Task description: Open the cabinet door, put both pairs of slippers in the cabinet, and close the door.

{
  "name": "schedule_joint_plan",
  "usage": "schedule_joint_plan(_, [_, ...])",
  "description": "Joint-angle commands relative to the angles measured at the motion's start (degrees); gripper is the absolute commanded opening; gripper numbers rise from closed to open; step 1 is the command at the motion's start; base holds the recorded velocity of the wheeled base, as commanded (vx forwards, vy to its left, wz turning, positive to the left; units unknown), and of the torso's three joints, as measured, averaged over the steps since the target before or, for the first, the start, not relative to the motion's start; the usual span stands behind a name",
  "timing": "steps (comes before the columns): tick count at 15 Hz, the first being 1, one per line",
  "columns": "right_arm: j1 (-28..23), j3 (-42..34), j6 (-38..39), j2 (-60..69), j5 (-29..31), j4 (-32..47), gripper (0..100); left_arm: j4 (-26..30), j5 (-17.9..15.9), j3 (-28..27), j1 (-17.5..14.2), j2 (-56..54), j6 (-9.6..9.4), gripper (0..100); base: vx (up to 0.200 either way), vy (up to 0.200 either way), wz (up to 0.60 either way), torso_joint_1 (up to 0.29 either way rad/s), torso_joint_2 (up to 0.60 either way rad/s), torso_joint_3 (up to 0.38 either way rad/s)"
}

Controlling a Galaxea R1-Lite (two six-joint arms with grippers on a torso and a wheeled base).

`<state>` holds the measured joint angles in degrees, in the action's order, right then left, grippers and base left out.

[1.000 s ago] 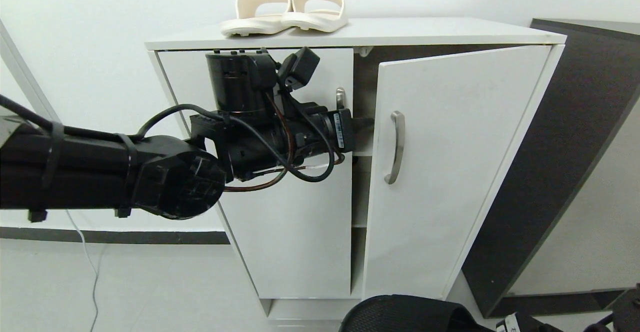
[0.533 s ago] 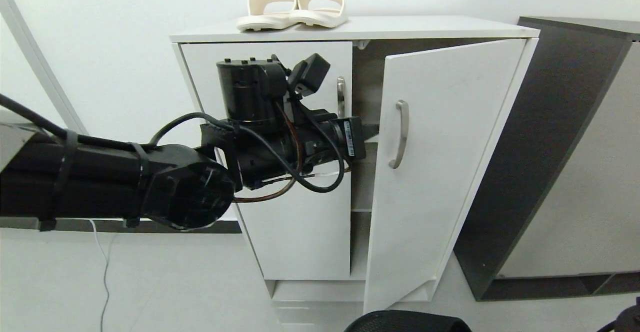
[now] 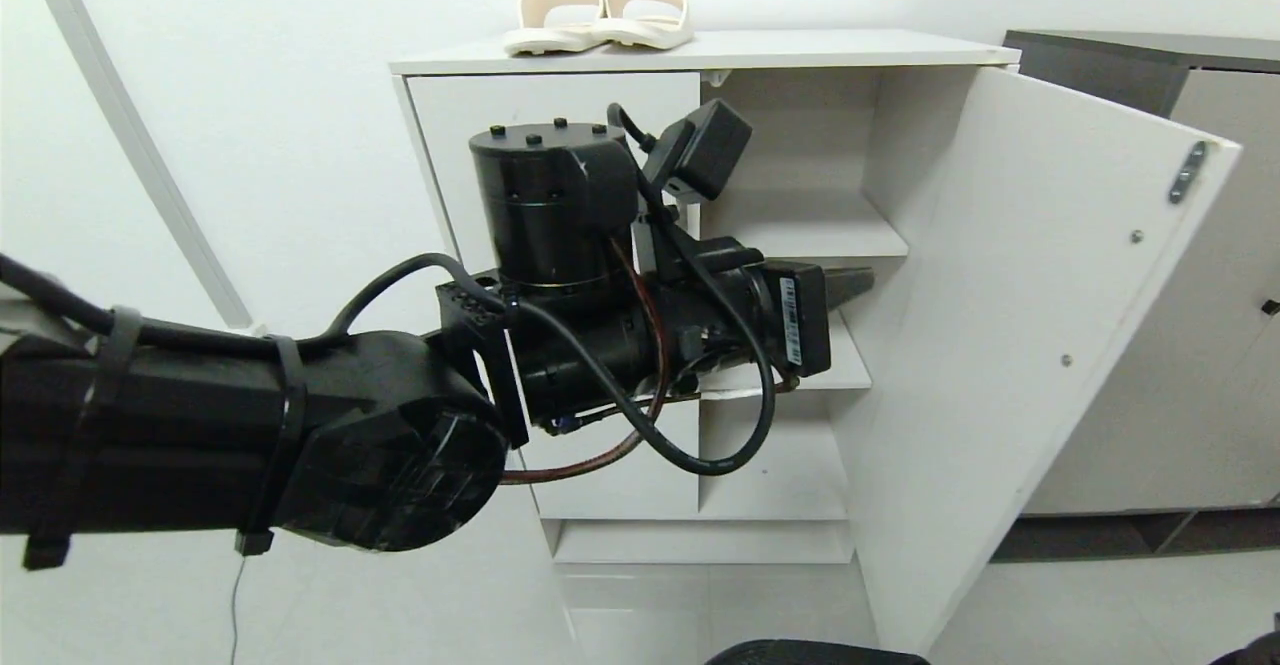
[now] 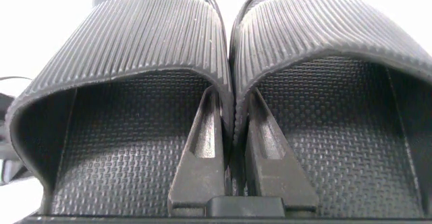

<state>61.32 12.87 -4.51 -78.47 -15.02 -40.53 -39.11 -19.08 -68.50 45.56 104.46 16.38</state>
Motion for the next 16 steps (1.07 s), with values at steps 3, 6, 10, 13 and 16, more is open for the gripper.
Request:
schedule_joint_plan(3, [-10.3, 7.3, 2.5, -5.6, 8.6, 0.2, 0, 5.4, 6.9, 1.9, -3.7, -9.7, -1.18, 0, 0.000, 0.000, 0.00, 0.000, 0.00, 0.000])
schedule_joint_plan(6, [-14.6, 14.8, 10.4, -13.3, 18.7, 0.1, 0, 19.9, 15.8, 4.9, -8.2, -26.8, -5.22, 0, 0.000, 0.000, 0.00, 0.000, 0.00, 0.000])
schedule_joint_plan(10, [-16.7, 22.5, 13.4, -19.5, 33.0, -0.1, 0, 41.6, 24.2, 12.3, -15.7, -48.7, -5.22, 0, 0.000, 0.000, 0.00, 0.000, 0.00, 0.000])
schedule_joint_plan(13, [-19.1, 27.0, 15.0, -23.0, 39.9, 0.0, 0, 44.7, 35.4, 24.4, -24.5, -63.5, -7.68, 0, 0.000, 0.000, 0.00, 0.000, 0.00, 0.000])
schedule_joint_plan(16, [-20.7, 28.6, 15.0, -25.0, 44.1, -0.1, 0, 44.6, 40.4, 32.5, -34.5, -73.6, -9.97, 0, 0.000, 0.000, 0.00, 0.000, 0.00, 0.000])
